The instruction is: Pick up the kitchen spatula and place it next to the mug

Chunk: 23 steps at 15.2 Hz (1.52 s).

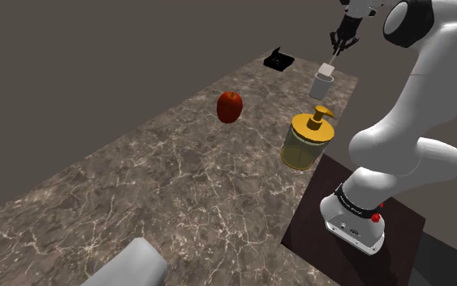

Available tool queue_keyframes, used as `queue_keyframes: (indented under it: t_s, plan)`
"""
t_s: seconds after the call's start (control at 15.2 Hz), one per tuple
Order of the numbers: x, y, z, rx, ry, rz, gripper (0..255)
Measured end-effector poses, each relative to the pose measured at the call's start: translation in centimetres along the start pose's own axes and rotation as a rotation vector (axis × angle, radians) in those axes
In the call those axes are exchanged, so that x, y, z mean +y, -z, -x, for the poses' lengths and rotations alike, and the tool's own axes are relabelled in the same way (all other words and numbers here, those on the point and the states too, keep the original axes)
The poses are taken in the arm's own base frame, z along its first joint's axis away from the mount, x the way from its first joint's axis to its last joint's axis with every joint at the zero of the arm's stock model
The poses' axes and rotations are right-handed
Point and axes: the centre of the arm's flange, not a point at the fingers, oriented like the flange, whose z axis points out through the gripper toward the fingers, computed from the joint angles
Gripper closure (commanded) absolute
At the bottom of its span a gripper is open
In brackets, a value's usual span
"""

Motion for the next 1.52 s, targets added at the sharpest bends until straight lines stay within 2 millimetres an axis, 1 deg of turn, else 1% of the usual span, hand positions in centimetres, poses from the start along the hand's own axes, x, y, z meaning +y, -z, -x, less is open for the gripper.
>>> queue_keyframes:
  t_s: [0.33,1.25,1.52]
  plan:
    - [0.1,-2.6,-0.2,0.000,0.001,0.000,255]
    - [0.1,-10.1,0.4,0.000,0.001,0.000,255]
    - [-0.1,-11.3,0.5,0.014,0.001,-0.008,255]
